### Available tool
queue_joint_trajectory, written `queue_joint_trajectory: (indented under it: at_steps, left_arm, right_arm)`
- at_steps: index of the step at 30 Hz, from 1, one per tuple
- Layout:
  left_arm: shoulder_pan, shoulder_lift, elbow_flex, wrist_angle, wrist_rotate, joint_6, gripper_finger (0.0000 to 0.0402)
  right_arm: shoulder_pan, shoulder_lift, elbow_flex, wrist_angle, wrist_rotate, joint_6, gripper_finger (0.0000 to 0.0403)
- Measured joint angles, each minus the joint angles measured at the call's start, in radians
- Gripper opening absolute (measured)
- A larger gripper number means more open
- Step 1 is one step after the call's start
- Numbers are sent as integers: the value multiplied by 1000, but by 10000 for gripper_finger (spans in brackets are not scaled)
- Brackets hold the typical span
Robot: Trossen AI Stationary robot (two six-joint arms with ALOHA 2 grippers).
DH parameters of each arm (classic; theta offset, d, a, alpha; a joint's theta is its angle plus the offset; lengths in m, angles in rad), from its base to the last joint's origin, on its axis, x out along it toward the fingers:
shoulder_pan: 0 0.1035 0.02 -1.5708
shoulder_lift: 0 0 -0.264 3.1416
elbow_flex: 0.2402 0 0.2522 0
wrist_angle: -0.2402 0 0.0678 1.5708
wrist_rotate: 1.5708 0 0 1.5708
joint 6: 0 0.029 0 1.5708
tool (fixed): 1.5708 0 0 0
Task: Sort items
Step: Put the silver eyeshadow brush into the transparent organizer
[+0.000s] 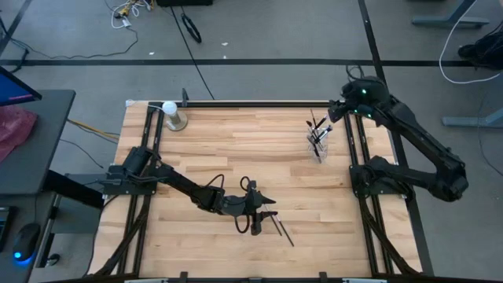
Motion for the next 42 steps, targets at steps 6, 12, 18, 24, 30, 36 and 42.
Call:
queue_joint_trajectory:
  at_steps: [6, 12, 18, 24, 30, 36, 42]
  left_arm:
    - [0, 0, 0, 0, 0, 0, 177]
    - [1, 0, 0, 1, 0, 1, 177]
    - [2, 0, 0, 5, -17, 3, 177]
    - [-6, 0, 0, -24, -19, 8, 177]
    - [-29, 0, 0, -90, -19, 16, 177]
    - [-51, 0, 0, -125, -72, 8, 177]
    - [-62, 0, 0, -131, -72, 9, 177]
  right_arm:
    - [178, -149, 1, -22, 2, 11, 243]
    - [507, -245, 2, -48, -1, 133, 218]
    - [907, -210, -33, 39, -7, 242, 190]
    - [1251, -86, -188, 357, 21, 288, 164]
    - [1470, 151, -278, 505, 204, 439, 135]
    - [1600, 433, -295, 599, 319, 636, 115]
    - [1646, 659, -296, 706, 355, 760, 110]
